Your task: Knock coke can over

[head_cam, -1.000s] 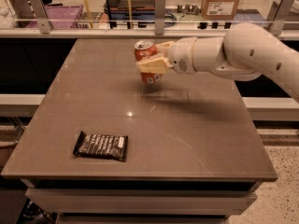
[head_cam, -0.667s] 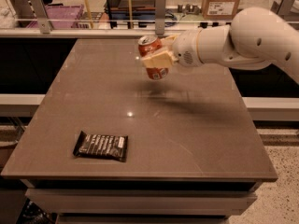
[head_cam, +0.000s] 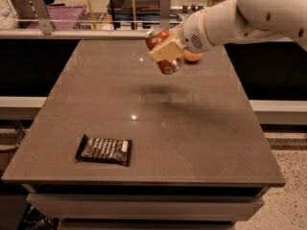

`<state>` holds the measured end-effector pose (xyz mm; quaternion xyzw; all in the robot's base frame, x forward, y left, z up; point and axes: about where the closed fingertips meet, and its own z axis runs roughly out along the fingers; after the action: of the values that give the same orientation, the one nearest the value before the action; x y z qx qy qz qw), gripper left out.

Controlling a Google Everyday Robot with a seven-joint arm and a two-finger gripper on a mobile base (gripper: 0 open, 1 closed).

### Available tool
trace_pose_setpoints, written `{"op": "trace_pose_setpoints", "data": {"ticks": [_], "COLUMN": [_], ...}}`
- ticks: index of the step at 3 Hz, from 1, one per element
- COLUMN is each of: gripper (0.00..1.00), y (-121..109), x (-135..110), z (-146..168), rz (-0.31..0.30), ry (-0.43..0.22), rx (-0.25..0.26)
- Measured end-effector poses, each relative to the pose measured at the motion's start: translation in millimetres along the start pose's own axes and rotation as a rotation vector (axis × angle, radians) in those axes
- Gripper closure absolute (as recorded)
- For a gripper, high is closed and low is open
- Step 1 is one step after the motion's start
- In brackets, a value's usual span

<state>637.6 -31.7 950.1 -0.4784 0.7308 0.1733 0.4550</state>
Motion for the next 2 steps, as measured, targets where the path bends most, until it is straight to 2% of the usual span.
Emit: {"op": "trace_pose_setpoints", "data": {"ticks": [1,2], "gripper": [1.0,1.0], "y": [1.9,7.5], "x": [6.6,22.9], "z": [5.3,13.2], "rz": [0.013,0.043], "ry": [0.083,0.134], "rx": [-0.024,-0.053]}}
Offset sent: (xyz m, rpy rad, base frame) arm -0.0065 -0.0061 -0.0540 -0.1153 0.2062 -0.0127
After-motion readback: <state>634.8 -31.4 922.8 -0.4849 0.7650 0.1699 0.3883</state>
